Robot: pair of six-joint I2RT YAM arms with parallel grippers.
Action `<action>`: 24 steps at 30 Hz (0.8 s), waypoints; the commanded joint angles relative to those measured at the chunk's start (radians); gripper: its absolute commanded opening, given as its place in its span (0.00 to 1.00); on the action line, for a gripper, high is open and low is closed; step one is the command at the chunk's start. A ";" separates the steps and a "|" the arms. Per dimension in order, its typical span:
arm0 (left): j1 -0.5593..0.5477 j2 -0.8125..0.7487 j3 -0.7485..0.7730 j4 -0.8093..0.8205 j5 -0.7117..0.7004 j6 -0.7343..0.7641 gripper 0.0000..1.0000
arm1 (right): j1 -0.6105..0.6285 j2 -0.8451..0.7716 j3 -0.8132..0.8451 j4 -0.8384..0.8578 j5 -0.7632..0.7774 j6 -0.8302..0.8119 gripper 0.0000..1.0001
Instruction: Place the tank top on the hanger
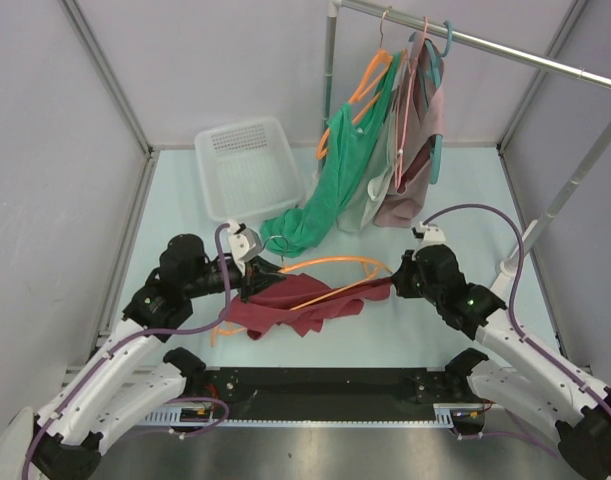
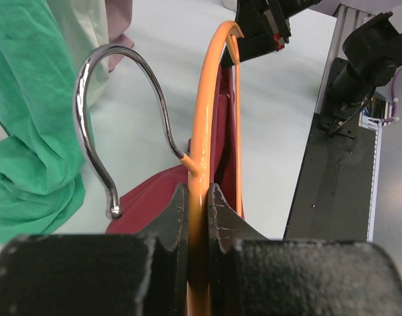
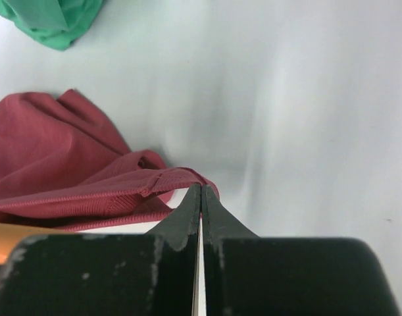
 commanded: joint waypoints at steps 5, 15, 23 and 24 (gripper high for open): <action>-0.017 0.001 0.002 0.055 -0.003 0.011 0.00 | -0.045 -0.077 0.116 -0.121 0.059 -0.071 0.00; -0.034 0.015 0.003 0.050 -0.026 0.016 0.00 | -0.045 -0.151 0.230 -0.239 0.050 -0.077 0.00; -0.048 0.025 0.005 0.046 -0.033 0.019 0.00 | -0.043 -0.159 0.265 -0.247 0.021 -0.079 0.00; -0.050 0.025 0.005 0.047 -0.034 0.019 0.00 | -0.043 -0.160 0.270 -0.247 0.014 -0.079 0.00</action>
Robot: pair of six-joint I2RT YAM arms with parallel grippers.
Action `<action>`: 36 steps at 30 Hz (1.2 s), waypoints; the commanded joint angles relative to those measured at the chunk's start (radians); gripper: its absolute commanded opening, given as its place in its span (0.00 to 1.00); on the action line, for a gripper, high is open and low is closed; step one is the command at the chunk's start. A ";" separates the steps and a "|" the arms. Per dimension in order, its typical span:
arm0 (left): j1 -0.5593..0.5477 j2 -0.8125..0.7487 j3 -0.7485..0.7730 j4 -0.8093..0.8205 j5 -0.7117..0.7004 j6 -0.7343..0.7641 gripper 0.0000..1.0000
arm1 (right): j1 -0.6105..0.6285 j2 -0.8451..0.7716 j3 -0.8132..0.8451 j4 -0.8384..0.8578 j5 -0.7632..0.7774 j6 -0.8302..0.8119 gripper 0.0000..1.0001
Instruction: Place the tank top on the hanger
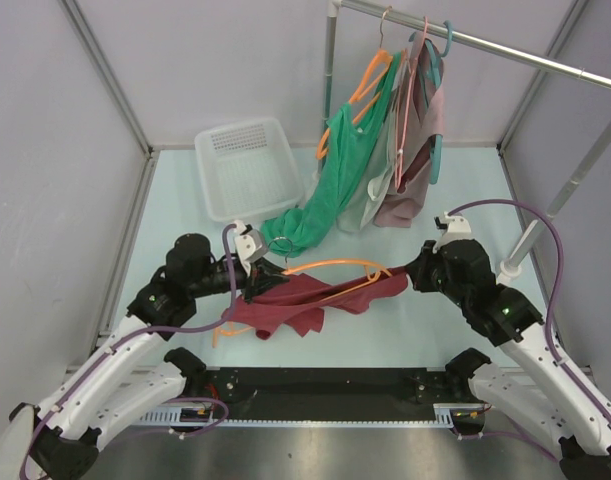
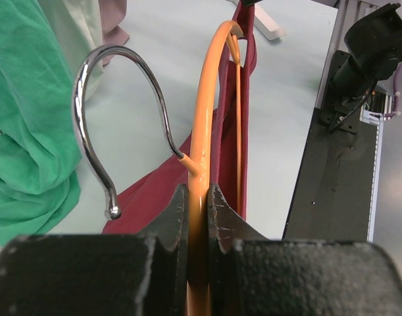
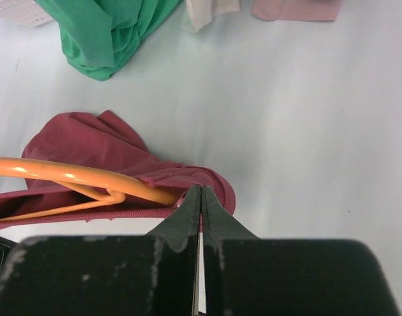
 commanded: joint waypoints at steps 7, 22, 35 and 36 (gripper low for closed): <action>-0.013 0.011 0.017 0.040 -0.025 0.007 0.00 | 0.057 -0.013 0.127 -0.024 0.002 0.008 0.00; -0.054 -0.026 0.011 0.029 -0.097 -0.007 0.00 | 0.669 0.332 0.401 0.105 0.412 0.142 0.00; -0.054 -0.058 0.012 0.029 -0.124 0.001 0.00 | 0.737 0.437 0.502 0.136 0.351 0.068 0.00; -0.054 -0.055 0.011 0.027 -0.130 0.001 0.00 | 0.737 0.435 0.499 0.137 0.343 0.068 0.00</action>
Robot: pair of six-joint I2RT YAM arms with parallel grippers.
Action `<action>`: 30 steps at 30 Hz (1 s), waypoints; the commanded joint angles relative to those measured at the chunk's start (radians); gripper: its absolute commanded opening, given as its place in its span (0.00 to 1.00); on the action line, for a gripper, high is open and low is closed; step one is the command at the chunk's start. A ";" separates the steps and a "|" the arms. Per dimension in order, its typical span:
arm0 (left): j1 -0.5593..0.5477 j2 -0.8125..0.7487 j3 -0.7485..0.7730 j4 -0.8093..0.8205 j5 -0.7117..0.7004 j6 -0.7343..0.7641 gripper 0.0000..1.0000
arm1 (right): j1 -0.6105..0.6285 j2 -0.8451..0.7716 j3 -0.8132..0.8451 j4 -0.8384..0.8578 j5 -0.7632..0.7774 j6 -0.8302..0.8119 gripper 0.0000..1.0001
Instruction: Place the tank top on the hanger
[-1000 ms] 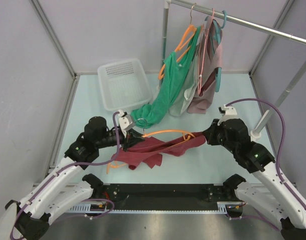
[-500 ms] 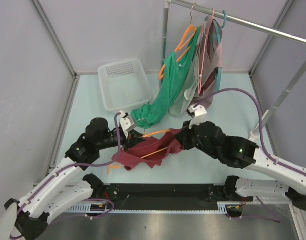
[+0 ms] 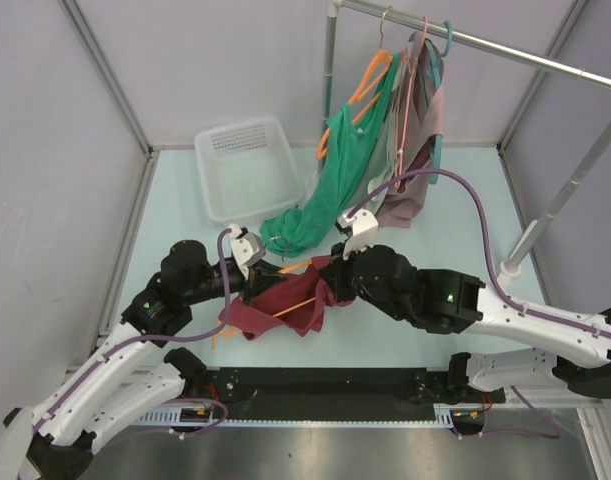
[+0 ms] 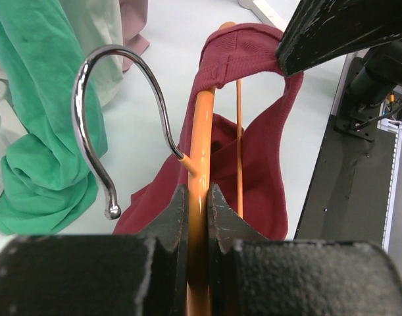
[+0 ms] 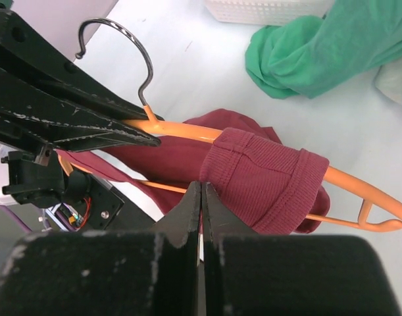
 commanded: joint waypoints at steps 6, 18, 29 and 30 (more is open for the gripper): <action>-0.004 -0.012 0.012 0.034 -0.075 0.004 0.00 | 0.017 -0.040 -0.008 0.052 -0.018 0.007 0.00; 0.039 -0.036 0.016 0.036 -0.006 0.022 0.00 | 0.022 -0.118 -0.117 -0.043 -0.107 -0.021 0.40; 0.038 -0.018 0.022 0.019 0.227 0.065 0.00 | 0.020 -0.322 -0.040 -0.214 -0.305 -0.213 0.77; 0.039 -0.009 0.023 0.013 0.282 0.070 0.00 | 0.020 -0.326 -0.032 -0.235 -0.322 -0.226 0.77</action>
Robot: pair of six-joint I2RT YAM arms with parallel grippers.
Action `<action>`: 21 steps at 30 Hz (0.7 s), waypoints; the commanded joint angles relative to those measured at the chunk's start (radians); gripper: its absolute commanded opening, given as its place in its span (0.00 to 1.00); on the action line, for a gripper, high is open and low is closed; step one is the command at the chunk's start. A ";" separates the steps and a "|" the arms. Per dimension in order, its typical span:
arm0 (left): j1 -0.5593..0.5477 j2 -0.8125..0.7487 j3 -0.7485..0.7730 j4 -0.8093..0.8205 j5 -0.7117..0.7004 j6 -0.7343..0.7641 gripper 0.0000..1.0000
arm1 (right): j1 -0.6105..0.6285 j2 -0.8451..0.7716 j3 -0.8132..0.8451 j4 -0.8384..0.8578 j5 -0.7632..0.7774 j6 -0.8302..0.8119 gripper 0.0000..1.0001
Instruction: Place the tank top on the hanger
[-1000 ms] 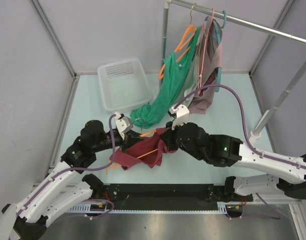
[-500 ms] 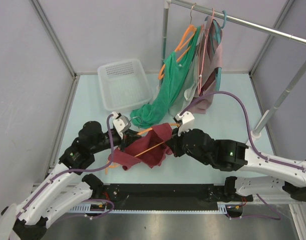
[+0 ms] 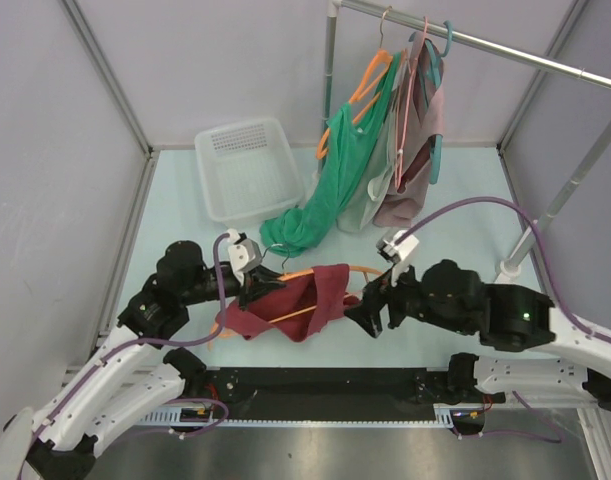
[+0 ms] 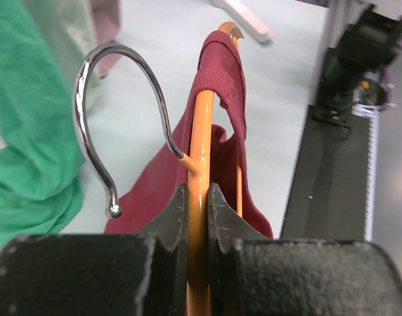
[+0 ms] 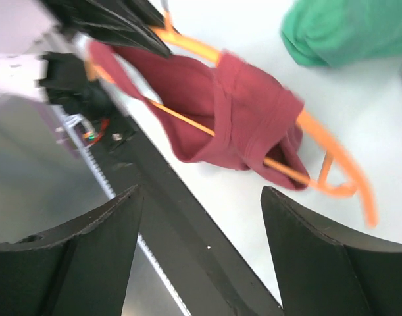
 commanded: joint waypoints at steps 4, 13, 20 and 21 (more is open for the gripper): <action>0.004 0.071 0.054 0.009 0.313 0.049 0.00 | 0.003 -0.037 0.099 -0.099 -0.131 -0.188 0.78; 0.002 0.100 0.072 -0.005 0.453 0.038 0.00 | -0.270 0.061 0.108 -0.096 -0.534 -0.349 0.79; -0.007 0.091 0.069 -0.004 0.473 0.037 0.00 | -0.382 0.099 0.044 0.013 -0.760 -0.367 0.79; -0.007 0.091 0.068 -0.004 0.473 0.035 0.00 | -0.382 0.110 0.030 0.024 -0.778 -0.361 0.79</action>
